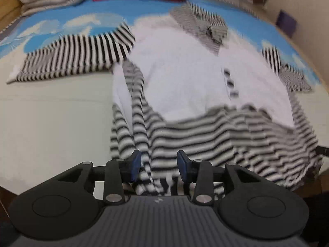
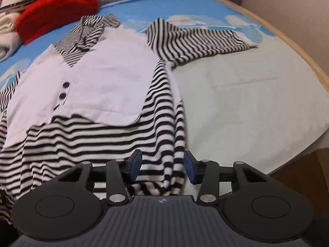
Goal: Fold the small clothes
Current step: 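Move the left tool to the white cuff of a striped sleeve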
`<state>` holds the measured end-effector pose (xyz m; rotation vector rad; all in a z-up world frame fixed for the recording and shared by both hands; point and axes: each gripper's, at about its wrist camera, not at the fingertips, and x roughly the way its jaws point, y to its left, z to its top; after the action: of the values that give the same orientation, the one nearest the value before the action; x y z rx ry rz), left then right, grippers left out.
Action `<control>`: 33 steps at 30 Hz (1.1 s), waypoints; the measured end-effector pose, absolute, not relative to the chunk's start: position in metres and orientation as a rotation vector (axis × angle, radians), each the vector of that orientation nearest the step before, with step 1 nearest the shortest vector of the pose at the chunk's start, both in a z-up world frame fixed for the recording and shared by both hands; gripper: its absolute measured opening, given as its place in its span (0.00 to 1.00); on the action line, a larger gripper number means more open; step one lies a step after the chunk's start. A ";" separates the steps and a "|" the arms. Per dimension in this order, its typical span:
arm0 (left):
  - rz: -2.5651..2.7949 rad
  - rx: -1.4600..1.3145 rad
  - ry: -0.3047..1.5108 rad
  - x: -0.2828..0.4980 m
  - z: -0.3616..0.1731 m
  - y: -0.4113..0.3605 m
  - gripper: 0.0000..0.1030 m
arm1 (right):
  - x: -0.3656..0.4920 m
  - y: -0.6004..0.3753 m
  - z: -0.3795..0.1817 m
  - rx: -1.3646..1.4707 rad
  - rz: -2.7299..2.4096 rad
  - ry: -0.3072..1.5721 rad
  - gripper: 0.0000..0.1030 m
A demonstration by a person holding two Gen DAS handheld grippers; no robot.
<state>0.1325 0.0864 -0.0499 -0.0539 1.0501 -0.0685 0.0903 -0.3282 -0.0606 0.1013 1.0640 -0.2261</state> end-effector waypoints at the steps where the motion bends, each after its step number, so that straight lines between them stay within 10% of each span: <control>1: -0.058 -0.027 1.095 0.134 -0.058 0.084 0.41 | 0.092 -0.327 -0.066 0.092 -0.228 1.096 0.45; 6: -0.008 -0.017 1.160 0.137 -0.067 0.086 0.42 | 0.091 -0.320 -0.077 0.060 -0.233 1.152 0.45; 19: 0.044 0.007 0.781 0.136 -0.014 0.074 0.80 | 0.092 -0.328 -0.053 0.068 -0.238 1.017 0.49; 27: 0.117 -0.057 0.723 0.195 0.034 0.109 0.80 | 0.099 -0.320 -0.042 0.060 -0.239 0.934 0.62; 33: 0.214 -0.145 0.705 0.270 0.045 0.174 0.54 | 0.108 -0.296 -0.028 0.006 -0.215 0.883 0.60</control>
<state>0.2703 0.1735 0.0451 -0.1448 0.7054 0.2137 0.1081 -0.2958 -0.0280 0.0058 0.8833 -0.2147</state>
